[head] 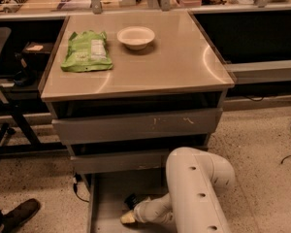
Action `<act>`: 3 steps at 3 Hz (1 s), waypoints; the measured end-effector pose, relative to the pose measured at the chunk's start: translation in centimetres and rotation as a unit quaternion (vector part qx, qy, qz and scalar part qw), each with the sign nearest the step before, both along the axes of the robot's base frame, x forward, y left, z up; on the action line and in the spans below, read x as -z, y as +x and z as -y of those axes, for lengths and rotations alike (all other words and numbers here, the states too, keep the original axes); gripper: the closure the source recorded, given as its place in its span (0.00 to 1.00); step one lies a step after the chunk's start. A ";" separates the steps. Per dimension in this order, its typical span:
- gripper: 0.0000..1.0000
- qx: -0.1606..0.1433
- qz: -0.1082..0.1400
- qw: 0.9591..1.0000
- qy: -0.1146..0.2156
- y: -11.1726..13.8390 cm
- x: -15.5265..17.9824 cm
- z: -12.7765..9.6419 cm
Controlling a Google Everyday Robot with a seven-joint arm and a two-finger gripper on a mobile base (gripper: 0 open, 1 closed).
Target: Pick rxbar blueberry from bottom drawer and place on counter
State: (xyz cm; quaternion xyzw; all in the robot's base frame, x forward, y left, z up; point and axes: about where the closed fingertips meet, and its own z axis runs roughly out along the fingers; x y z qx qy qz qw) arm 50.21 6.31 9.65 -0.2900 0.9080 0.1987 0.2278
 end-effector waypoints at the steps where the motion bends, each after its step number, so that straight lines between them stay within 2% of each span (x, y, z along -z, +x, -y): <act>1: 0.42 0.000 0.000 1.000 0.000 0.0 0.0 0.0; 3: 0.87 0.000 0.000 1.000 0.000 0.0 0.0 0.0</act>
Offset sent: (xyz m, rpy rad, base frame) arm 0.0000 0.0000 0.0000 0.0000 0.0000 0.0000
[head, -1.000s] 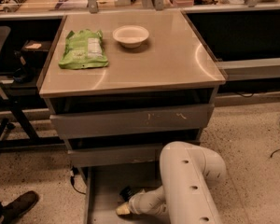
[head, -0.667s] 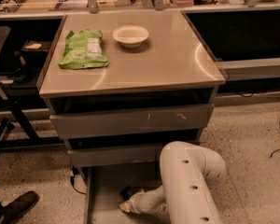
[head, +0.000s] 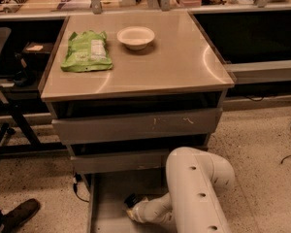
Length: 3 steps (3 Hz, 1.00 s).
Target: Pick rxbar blueberry from bottom drawer and place on counter
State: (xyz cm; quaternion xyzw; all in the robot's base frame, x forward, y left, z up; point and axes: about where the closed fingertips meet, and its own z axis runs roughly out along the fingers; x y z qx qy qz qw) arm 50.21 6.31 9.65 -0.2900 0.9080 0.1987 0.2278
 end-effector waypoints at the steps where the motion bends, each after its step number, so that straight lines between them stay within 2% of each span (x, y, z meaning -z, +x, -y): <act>1: 1.00 0.000 0.000 1.000 0.000 0.0 0.0 0.0; 3: 1.00 0.000 0.000 1.000 0.000 0.0 -1.6 0.0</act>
Offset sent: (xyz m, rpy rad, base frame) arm 0.0002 0.0002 0.0028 0.0092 -0.0001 0.0044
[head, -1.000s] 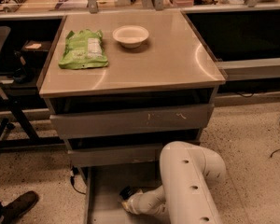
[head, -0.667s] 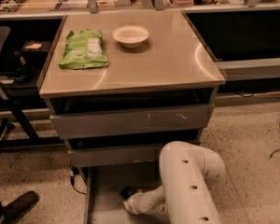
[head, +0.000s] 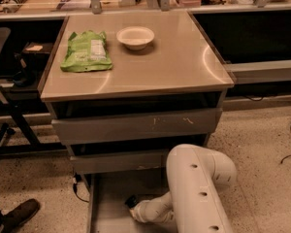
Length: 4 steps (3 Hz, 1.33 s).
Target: Pick rxbar blueberry from bottom drawer and place on counter
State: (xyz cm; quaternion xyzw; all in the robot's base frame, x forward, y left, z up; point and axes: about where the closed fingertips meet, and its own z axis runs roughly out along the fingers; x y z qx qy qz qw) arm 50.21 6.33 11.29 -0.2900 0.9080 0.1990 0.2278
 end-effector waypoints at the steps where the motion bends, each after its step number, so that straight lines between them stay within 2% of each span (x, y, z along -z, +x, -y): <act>1: 1.00 -0.001 0.001 1.000 0.026 -0.3 -2.0 0.0; 4: 1.00 0.008 -0.002 0.998 0.068 -0.7 -5.7 1.5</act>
Offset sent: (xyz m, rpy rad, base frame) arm -0.0039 -0.0092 0.0451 0.1346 -0.0037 -0.0110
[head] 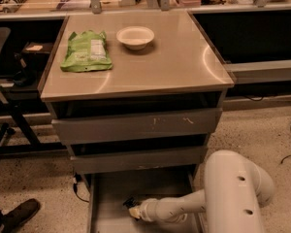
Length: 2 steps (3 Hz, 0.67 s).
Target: Pick rxbar blueberry from bottom drawer and place on counter
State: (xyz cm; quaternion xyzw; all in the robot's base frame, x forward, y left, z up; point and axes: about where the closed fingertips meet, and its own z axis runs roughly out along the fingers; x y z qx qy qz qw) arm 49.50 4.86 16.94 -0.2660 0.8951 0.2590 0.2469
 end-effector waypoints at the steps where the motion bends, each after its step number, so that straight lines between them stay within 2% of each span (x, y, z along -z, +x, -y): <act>1: 1.00 0.011 0.005 1.000 0.005 -0.4 -2.1 1.3; 2: 1.00 0.040 0.020 0.999 0.015 -1.1 -5.6 4.1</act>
Offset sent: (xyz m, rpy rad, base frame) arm -0.0259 -0.0894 0.1039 0.0511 -0.0761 -0.1687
